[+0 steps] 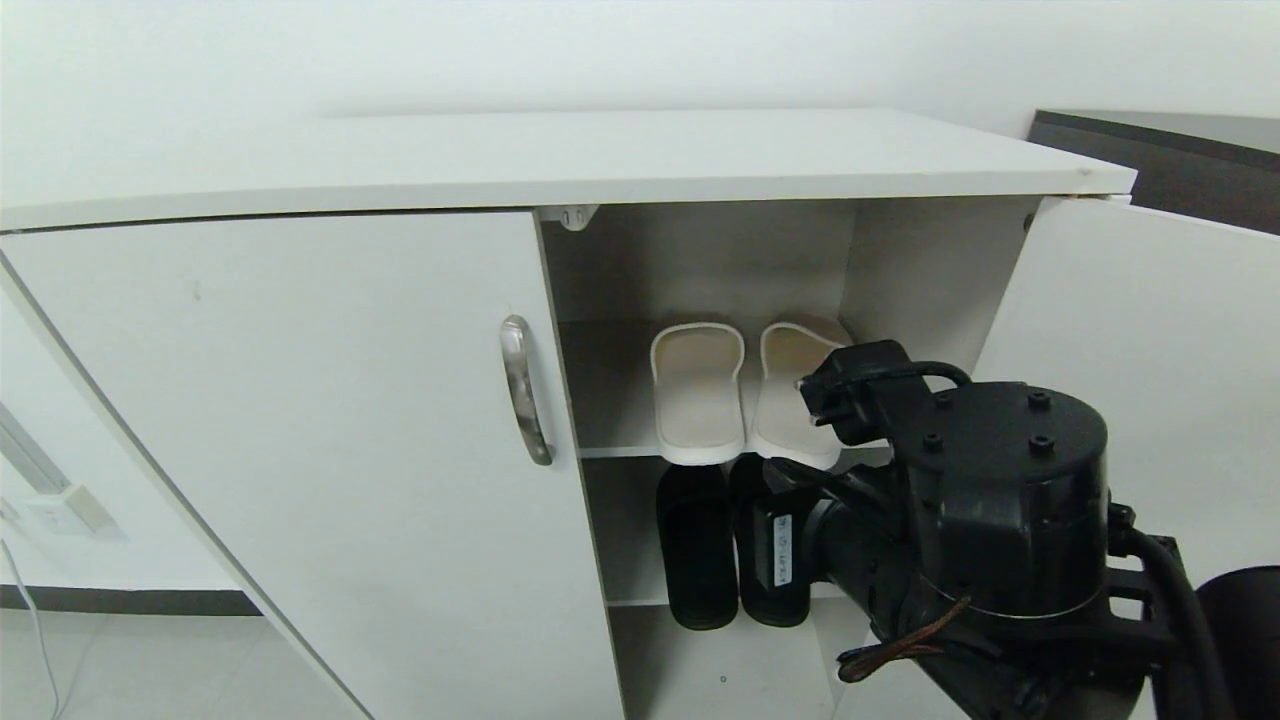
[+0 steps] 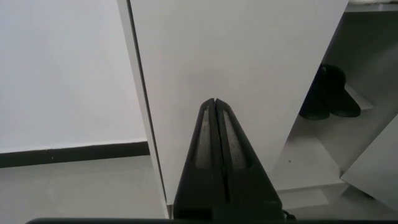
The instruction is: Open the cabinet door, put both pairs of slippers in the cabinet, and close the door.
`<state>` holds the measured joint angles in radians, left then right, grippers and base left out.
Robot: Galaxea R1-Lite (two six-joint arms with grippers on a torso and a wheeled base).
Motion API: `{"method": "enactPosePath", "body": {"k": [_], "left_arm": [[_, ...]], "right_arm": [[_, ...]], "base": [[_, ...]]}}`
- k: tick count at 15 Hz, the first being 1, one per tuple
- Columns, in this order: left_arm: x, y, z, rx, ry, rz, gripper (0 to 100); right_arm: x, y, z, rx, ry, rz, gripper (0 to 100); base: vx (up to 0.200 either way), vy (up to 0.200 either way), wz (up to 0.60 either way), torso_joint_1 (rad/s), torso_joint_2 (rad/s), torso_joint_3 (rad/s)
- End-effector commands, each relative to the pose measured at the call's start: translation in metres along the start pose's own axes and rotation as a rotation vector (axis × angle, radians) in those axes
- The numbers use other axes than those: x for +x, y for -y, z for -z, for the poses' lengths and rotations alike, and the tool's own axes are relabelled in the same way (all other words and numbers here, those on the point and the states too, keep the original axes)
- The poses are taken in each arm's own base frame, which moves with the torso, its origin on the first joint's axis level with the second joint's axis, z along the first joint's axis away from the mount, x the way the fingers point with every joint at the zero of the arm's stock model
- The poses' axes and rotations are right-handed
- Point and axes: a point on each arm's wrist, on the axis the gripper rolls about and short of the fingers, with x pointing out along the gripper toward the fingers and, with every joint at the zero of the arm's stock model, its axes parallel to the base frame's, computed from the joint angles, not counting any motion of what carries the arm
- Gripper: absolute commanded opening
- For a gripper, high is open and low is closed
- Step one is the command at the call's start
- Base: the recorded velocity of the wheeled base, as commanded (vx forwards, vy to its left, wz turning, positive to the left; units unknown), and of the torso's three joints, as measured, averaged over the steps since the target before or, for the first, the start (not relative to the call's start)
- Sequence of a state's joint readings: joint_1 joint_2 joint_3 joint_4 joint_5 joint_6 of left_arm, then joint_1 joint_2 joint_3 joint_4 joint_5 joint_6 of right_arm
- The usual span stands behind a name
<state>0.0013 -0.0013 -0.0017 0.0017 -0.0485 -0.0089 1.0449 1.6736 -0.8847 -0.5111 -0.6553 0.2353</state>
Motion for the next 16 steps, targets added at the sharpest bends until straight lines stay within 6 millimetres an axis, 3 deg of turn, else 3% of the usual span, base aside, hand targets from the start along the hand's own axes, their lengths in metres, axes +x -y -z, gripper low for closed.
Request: {"method": "enactPosePath", "body": {"k": [1, 7, 16], "left_arm": [[0.000, 0.000, 0.000, 0.000, -0.001, 0.002, 0], [0.000, 0.000, 0.000, 0.000, -0.001, 0.002, 0], [0.000, 0.000, 0.000, 0.000, -0.001, 0.000, 0]], "right_arm": [[0.001, -0.001, 0.004, -0.007, -0.012, 0.001, 0], [0.005, -0.005, 0.015, -0.015, -0.020, -0.003, 0], [0.007, -0.005, 0.026, -0.036, -0.042, 0.001, 0]], "base": [[0.000, 0.000, 0.00, 0.000, 0.00, 0.000], [0.000, 0.000, 0.00, 0.000, 0.00, 0.000], [-0.200, 0.000, 0.00, 0.005, 0.00, 0.003]]}}
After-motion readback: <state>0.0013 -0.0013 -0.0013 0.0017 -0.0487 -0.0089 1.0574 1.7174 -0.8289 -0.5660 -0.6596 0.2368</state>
